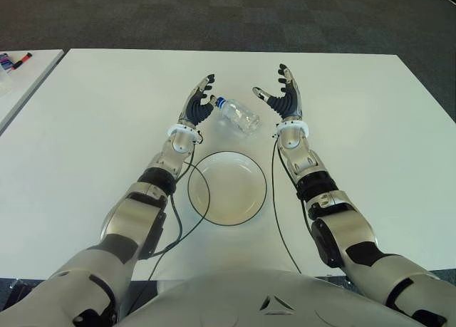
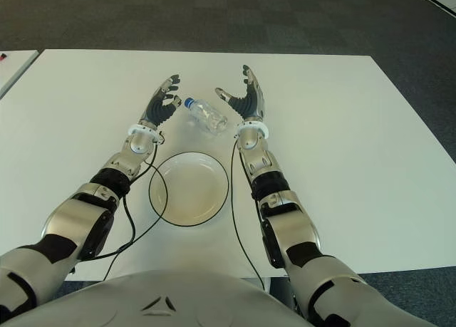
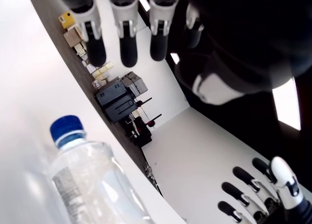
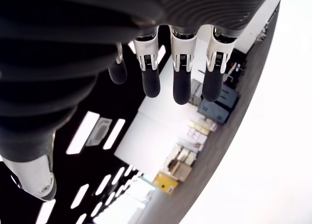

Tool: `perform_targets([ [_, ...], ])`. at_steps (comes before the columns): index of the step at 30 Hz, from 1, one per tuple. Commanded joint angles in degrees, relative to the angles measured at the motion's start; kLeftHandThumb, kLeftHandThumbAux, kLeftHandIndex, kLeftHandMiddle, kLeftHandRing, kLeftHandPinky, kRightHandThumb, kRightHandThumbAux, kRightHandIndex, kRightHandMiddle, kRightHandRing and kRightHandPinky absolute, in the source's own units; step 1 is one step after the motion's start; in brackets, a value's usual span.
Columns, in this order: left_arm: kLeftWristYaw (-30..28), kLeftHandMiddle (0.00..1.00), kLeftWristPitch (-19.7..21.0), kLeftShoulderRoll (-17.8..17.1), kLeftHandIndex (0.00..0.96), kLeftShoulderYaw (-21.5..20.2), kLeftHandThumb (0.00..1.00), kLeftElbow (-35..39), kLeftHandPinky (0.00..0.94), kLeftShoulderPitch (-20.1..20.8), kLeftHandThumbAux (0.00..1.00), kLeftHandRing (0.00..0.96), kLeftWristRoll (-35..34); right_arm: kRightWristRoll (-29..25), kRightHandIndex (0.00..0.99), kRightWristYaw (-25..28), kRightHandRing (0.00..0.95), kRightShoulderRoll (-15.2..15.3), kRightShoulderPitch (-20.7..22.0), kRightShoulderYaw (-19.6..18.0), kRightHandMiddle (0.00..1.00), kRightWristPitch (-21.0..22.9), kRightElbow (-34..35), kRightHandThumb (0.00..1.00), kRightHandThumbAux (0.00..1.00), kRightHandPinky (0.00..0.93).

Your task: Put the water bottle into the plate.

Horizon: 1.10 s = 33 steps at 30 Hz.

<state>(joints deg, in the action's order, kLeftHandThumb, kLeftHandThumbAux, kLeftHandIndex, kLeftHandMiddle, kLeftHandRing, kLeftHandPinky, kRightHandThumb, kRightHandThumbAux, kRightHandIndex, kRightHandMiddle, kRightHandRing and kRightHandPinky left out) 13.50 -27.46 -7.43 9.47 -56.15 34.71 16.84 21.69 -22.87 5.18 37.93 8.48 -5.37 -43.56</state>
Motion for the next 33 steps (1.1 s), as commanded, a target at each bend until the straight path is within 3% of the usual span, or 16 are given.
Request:
perform_targets([
  [1, 0.0, 0.127, 1.2, 0.8, 0.038, -0.7, 0.663, 1.2, 0.227, -1.6, 0.585, 0.151, -0.7, 1.4, 0.049, 2.0, 0.163, 1.2, 4.3, 1.4, 0.145, 1.5, -4.6, 0.497, 0.607, 0.221],
  [10, 1.5, 0.157, 1.8, 4.9, 0.048, -5.0, 0.639, 3.7, 0.249, -4.1, 0.609, 0.184, -5.6, 3.9, 0.019, 4.1, 0.175, 3.5, 10.6, 4.8, 0.144, 0.7, -13.8, 0.506, 0.66, 0.245],
  [20, 1.7, 0.219, 1.4, 8.8, 0.086, -9.2, 0.662, 7.0, 0.274, -6.6, 0.614, 0.229, -10.3, 3.8, 0.009, 4.1, 0.17, 4.6, 10.8, 5.9, 0.141, -1.3, -15.3, 0.505, 0.68, 0.225],
  [33, 2.3, 0.255, 0.7, 9.2, 0.102, -9.2, 0.682, 9.9, 0.296, -8.2, 0.627, 0.258, -9.1, 3.2, 0.007, 3.9, 0.149, 5.3, 10.9, 6.0, 0.13, -3.6, -16.8, 0.514, 0.672, 0.203],
])
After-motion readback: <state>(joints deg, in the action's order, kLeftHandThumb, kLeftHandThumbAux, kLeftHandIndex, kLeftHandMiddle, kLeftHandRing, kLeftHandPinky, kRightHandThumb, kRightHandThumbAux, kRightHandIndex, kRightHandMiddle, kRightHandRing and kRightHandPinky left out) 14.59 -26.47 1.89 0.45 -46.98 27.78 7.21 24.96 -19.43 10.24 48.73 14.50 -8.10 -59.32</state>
